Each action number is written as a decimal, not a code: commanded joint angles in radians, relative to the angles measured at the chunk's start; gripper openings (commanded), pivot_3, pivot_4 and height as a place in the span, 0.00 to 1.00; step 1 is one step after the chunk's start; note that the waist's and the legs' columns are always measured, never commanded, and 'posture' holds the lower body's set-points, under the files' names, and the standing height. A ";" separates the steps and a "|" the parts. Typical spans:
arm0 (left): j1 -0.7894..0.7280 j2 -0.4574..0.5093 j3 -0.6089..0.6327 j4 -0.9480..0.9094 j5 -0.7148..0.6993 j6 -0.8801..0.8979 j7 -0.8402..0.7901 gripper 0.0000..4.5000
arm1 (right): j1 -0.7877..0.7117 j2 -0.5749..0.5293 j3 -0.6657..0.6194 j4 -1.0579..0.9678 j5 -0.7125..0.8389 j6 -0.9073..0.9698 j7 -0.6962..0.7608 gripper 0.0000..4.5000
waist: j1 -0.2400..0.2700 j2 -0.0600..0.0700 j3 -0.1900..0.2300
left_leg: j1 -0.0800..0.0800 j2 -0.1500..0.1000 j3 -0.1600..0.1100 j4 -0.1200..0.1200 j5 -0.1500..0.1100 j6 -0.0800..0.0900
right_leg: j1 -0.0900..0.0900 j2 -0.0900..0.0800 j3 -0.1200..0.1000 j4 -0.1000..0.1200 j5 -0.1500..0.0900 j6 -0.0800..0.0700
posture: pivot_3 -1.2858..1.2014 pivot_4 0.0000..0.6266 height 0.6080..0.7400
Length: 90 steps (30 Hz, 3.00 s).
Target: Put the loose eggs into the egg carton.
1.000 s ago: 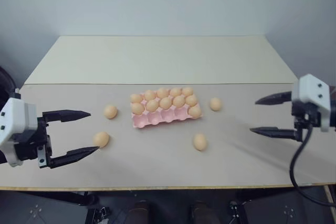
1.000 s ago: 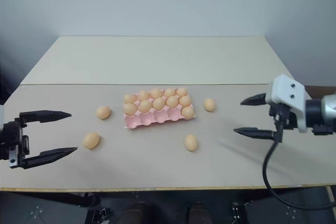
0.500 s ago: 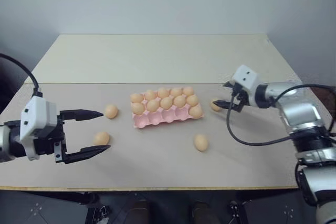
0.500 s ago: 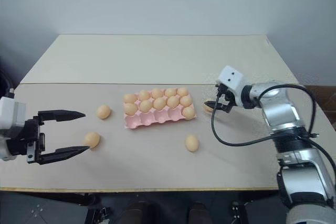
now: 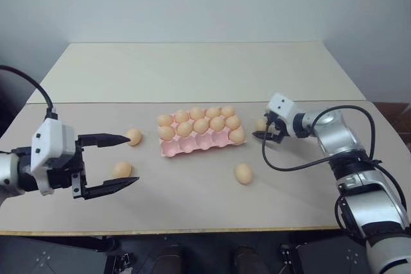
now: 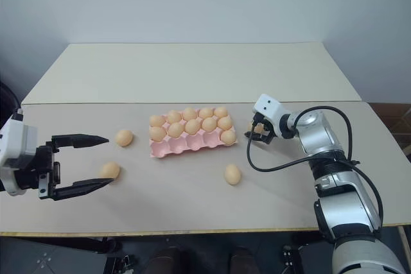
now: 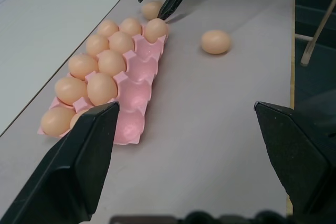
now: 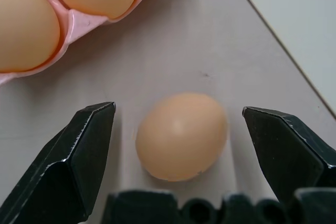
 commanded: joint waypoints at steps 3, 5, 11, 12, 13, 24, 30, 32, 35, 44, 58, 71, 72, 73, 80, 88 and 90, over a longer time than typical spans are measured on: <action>0.008 0.000 0.025 -0.006 -0.002 -0.018 -0.004 1.00 | -0.024 -0.003 -0.018 0.007 -0.012 -0.018 -0.004 0.79 | 0.000 0.000 0.000 | 0.000 0.000 0.000 0.000 0.000 0.000 | 0.000 0.000 0.000 0.000 0.000 0.000 | 0.52 0.24 1.00; 0.011 0.000 0.028 -0.007 -0.003 -0.017 -0.005 1.00 | -0.016 -0.006 -0.018 -0.003 -0.018 -0.024 -0.008 0.65 | 0.000 0.000 0.000 | 0.000 0.000 0.000 0.000 0.000 0.000 | 0.000 0.000 0.000 0.000 0.000 0.000 | 0.52 0.24 1.00; 0.001 0.008 0.019 0.008 0.000 -0.021 -0.012 1.00 | 0.030 -0.031 -0.049 -0.124 0.005 0.016 0.006 0.65 | 0.000 0.000 0.000 | 0.000 0.000 0.000 0.000 0.000 0.000 | 0.000 0.000 0.000 0.000 0.000 0.000 | 0.52 0.24 1.00; -0.002 0.009 0.015 0.011 0.001 -0.023 -0.014 1.00 | 0.041 -0.040 -0.054 -0.158 0.007 0.024 0.009 0.65 | 0.001 0.000 0.000 | 0.000 0.000 0.000 0.000 0.000 0.000 | 0.000 0.000 0.000 0.000 0.000 0.000 | 0.52 0.24 1.00; -0.006 0.010 0.013 0.015 0.000 -0.022 -0.015 1.00 | 0.051 -0.047 -0.063 -0.200 0.013 0.041 0.006 0.65 | 0.002 0.000 0.000 | 0.000 0.000 0.000 0.000 0.000 0.000 | 0.000 0.000 0.000 0.000 0.000 0.000 | 0.52 0.24 1.00; 0.048 0.043 0.052 0.060 0.028 -0.035 -0.106 1.00 | 0.076 0.032 -0.145 -0.664 0.222 0.310 0.012 0.65 | -0.003 0.000 0.000 | 0.001 0.001 0.000 -0.002 0.000 0.000 | 0.000 0.000 0.000 0.000 0.000 0.000 | 0.52 0.24 1.00; 0.048 0.077 0.076 0.102 0.048 -0.054 -0.151 1.00 | 0.120 0.139 -0.019 -0.637 0.147 0.228 -0.059 0.65 | 0.002 0.000 0.000 | 0.001 0.000 -0.001 -0.002 0.000 0.000 | 0.000 0.000 0.000 0.000 0.000 0.000 | 0.52 0.24 1.00; 0.041 0.085 0.080 0.104 0.043 -0.049 -0.153 1.00 | 0.127 0.165 -0.008 -0.620 0.140 0.221 -0.078 0.65 | 0.003 0.000 0.000 | 0.000 -0.001 0.000 -0.002 0.000 0.000 | -0.001 0.000 0.000 0.000 0.000 0.000 | 0.52 0.24 1.00; 0.045 0.087 0.088 0.096 0.043 -0.043 -0.150 1.00 | 0.135 0.157 0.036 -0.598 0.087 0.177 -0.084 0.65 | 0.004 0.000 0.000 | -0.001 -0.001 0.000 -0.002 0.000 -0.001 | -0.002 -0.001 0.000 0.000 0.000 0.000 | 0.52 0.24 1.00; 0.073 0.078 0.105 0.064 0.037 -0.025 -0.130 1.00 | 0.134 0.158 0.020 -0.595 0.091 0.160 -0.077 1.00 | 0.000 0.000 0.000 | 0.000 0.000 0.000 -0.002 0.000 -0.001 | -0.002 0.000 0.000 0.001 0.000 0.000 | 0.52 0.24 1.00; 0.012 0.057 0.024 0.044 -0.001 -0.006 -0.085 1.00 | 0.429 -0.296 -0.327 -1.137 0.469 0.523 0.239 1.00 | 0.021 0.000 0.000 | -0.001 -0.001 -0.002 -0.002 0.000 0.000 | 0.000 -0.002 -0.003 -0.002 0.000 0.000 | 0.52 0.24 1.00; 0.037 0.054 0.070 0.056 -0.020 0.009 -0.115 1.00 | 0.807 -0.573 -0.700 -1.225 0.588 0.490 0.417 1.00 | 0.008 0.000 0.000 | 0.006 0.001 0.000 -0.004 0.000 0.000 | 0.006 0.001 0.001 -0.002 0.000 0.000 | 0.52 0.24 1.00; 0.038 0.055 0.071 0.057 -0.018 0.007 -0.117 1.00 | 0.810 -0.574 -0.701 -1.226 0.590 0.488 0.414 1.00 | 0.008 0.000 0.000 | 0.006 0.001 0.000 -0.004 0.000 0.000 | 0.006 0.001 0.001 -0.002 0.000 0.000 | 0.52 0.24 1.00; 0.037 0.055 0.070 0.059 -0.017 0.005 -0.118 1.00 | 0.810 -0.574 -0.698 -1.227 0.592 0.486 0.411 1.00 | 0.009 0.000 0.000 | 0.006 0.001 0.000 -0.004 0.000 0.000 | 0.006 0.001 0.001 -0.003 0.000 0.000 | 0.52 0.24 1.00; 0.016 0.056 0.043 0.054 -0.008 -0.002 -0.099 1.00 | 0.711 -0.528 -0.533 -1.265 0.588 0.501 0.265 1.00 | 0.007 0.000 0.000 | 0.006 0.001 0.000 -0.004 0.000 0.000 | 0.005 0.001 0.001 -0.002 0.000 0.000 | 0.52 0.24 1.00; -0.004 0.051 0.007 0.033 -0.011 0.004 -0.072 1.00 | 0.557 -0.370 -0.180 -1.268 0.465 0.511 0.077 1.00 | 0.008 0.000 0.001 | 0.004 0.000 0.000 -0.004 0.000 0.000 | 0.004 0.000 0.001 -0.002 0.000 0.000 | 0.52 0.24 1.00; -0.003 0.052 0.006 0.028 -0.012 0.005 -0.070 1.00 | 0.533 -0.319 -0.113 -1.245 0.419 0.523 0.020 1.00 | 0.008 0.000 0.000 | 0.004 0.000 -0.001 -0.004 0.000 0.000 | 0.003 0.001 0.001 -0.002 0.000 0.000 | 0.52 0.24 1.00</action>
